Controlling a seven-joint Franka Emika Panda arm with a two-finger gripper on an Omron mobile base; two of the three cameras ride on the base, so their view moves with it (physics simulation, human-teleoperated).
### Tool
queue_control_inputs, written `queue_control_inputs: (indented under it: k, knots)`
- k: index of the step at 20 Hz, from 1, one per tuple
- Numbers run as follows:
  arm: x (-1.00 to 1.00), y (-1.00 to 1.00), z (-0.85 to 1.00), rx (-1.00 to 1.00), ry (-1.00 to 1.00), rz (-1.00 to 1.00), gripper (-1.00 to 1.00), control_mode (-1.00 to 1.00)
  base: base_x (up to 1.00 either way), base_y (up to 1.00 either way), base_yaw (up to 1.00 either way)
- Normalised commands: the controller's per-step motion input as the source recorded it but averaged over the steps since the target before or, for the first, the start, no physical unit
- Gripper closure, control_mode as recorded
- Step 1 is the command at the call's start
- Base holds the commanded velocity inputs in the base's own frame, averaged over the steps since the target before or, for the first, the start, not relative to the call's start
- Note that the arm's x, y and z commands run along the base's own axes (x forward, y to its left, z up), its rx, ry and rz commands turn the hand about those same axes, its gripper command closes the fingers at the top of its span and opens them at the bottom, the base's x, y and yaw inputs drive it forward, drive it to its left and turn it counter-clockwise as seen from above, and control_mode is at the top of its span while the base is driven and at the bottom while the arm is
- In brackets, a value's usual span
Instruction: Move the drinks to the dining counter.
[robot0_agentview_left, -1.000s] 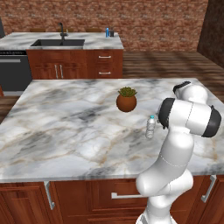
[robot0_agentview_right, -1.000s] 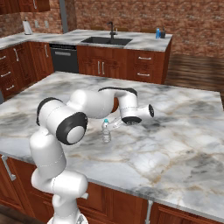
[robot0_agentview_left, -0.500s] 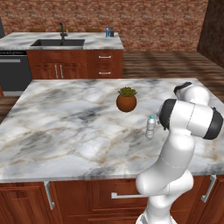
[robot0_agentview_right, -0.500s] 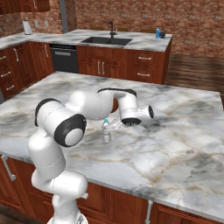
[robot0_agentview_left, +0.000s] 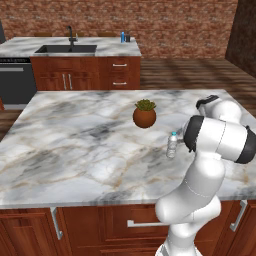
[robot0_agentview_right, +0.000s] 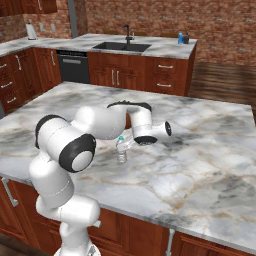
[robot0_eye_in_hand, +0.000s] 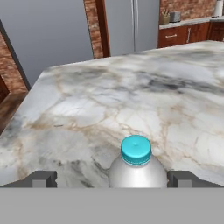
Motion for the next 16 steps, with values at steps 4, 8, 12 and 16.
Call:
queue_control_inputs:
  k: [4, 8, 12, 16]
  knots:
    - [0.21, -0.07, 0.00, 0.00, 0.00, 0.00, -1.00, -1.00, 0.00, 0.00, 0.00]
    - [0.20, -0.22, 0.00, 0.00, 0.00, 0.00, -1.00, -1.00, 0.00, 0.00, 0.00]
    - [0.08, -0.07, -0.01, 0.00, 0.00, 0.00, -1.00, -1.00, 0.00, 0.00, 0.00]
    - [0.00, 0.01, -0.10, 0.00, 0.00, 0.00, -1.00, -1.00, 0.00, 0.00, 0.00]
